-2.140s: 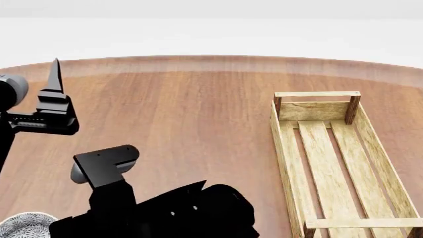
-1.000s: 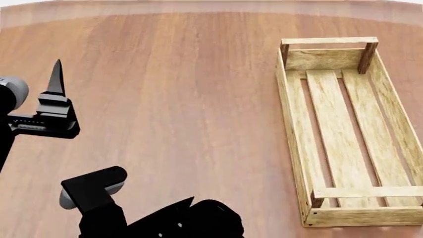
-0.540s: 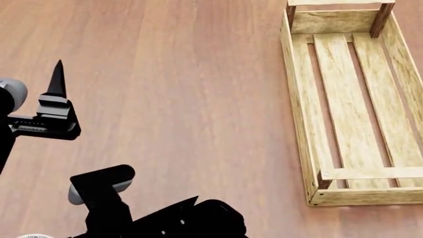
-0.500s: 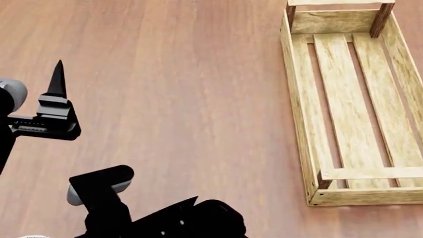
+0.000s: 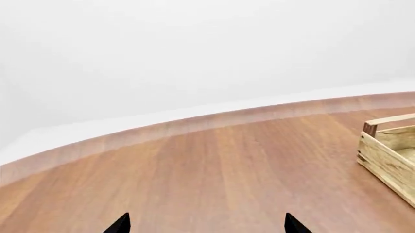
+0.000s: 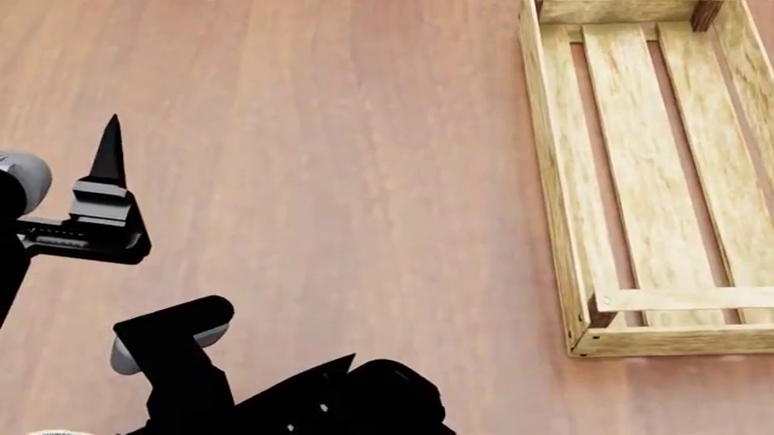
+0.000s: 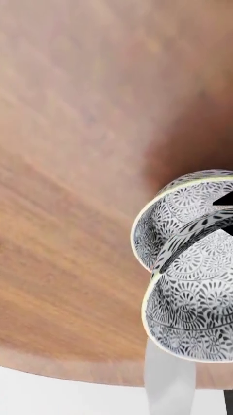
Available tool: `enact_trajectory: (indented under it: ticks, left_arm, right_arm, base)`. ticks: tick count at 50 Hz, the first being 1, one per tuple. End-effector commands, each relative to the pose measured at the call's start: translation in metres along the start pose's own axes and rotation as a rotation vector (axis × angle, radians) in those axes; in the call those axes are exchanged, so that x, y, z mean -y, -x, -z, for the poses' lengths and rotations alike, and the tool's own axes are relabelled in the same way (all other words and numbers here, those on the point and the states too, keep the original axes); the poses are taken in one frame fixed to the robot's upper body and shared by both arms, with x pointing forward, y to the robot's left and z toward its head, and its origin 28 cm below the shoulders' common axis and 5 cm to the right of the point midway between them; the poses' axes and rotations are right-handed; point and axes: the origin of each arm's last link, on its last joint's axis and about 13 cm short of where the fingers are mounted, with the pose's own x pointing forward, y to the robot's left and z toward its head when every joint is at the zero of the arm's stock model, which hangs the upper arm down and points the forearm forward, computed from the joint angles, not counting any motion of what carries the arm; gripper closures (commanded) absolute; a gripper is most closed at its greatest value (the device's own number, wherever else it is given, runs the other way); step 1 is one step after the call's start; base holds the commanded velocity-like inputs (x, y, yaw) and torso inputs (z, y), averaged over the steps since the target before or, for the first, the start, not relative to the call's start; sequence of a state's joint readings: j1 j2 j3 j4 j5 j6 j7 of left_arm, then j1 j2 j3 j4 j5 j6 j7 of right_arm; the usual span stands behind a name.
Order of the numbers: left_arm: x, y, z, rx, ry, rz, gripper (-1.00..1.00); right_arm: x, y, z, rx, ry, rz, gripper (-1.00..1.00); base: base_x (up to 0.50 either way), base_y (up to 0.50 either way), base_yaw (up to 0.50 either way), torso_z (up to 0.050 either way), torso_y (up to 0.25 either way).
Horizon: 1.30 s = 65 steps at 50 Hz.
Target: Stack the right bowl on the left bowl and place them in the tray.
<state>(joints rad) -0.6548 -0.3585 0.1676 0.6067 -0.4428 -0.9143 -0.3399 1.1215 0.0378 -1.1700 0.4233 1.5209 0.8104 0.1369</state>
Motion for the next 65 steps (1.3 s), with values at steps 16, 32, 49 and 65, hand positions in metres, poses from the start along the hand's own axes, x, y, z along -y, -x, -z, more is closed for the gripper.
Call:
enact_trajectory:
  ticks: [16, 32, 49, 65]
  left_arm:
    - [0.0013, 0.0021, -0.0005, 0.010, -0.002, 0.025, -1.00]
    - [0.0024, 0.0023, 0.0011, 0.006, -0.002, 0.025, -1.00]
    - [0.0025, 0.0027, 0.0014, 0.007, 0.009, 0.026, -1.00]
    - [0.0012, 0.0017, 0.0011, -0.009, 0.022, 0.024, -1.00]
  right_arm:
    - [-0.0023, 0.0009, -0.0069, 0.020, 0.037, -0.050, -1.00]
    - [-0.0014, 0.0019, -0.0059, 0.030, 0.044, -0.049, -1.00]
    - [-0.0061, 0.0083, -0.0065, 0.210, 0.165, -0.016, -1.00]
    - [-0.0021, 0.0039, -0.0055, 0.170, 0.135, -0.017, -1.00]
  base:
    - [0.00, 0.00, 0.00, 0.000, 0.000]
    - [0.00, 0.00, 0.00, 0.000, 0.000]
    - [0.00, 0.00, 0.00, 0.000, 0.000]
    - [0.00, 0.00, 0.00, 0.000, 0.000]
